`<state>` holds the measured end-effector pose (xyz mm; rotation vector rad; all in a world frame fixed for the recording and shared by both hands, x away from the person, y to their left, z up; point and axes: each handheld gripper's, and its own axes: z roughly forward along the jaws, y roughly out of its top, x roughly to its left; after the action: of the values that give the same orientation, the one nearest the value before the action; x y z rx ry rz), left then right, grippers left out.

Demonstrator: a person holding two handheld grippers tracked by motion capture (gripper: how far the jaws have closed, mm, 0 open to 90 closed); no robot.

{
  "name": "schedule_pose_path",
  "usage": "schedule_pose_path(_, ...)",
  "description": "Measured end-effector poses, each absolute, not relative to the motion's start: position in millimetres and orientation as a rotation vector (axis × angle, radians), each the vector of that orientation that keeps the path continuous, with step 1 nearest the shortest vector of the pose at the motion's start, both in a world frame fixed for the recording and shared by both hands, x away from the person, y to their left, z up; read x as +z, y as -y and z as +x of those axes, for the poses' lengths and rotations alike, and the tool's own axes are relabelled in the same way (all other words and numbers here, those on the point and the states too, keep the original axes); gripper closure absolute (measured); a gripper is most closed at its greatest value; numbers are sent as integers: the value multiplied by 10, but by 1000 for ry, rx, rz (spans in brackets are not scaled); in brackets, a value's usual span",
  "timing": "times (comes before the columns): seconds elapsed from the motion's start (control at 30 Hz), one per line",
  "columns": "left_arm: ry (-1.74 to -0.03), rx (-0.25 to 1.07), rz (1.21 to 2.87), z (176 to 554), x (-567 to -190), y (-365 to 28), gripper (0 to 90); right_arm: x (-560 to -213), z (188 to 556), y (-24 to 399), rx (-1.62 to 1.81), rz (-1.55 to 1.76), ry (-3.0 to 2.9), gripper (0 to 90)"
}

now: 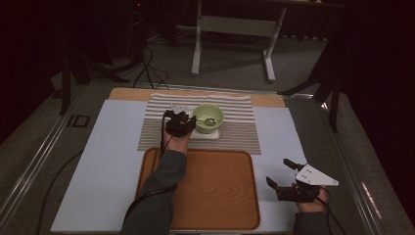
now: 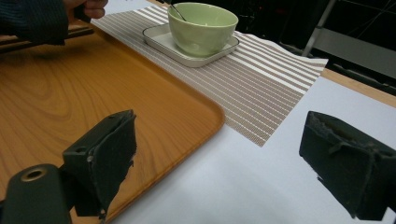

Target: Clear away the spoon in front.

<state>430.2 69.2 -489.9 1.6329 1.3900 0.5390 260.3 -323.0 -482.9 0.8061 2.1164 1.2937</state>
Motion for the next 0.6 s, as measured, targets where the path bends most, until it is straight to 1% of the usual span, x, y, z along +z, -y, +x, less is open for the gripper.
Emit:
schedule_pose_path(0.1, -1386, 548, 1632, 4294, -4892, -673, 714, -4828, 2603, 3233, 1295, 807, -2116, 106)
schedule_pose_path(0.6, -1322, 546, 1628, 4266, -4777, -595, 855, -4830, 2605, 3231, 1294, 806, -2117, 106)
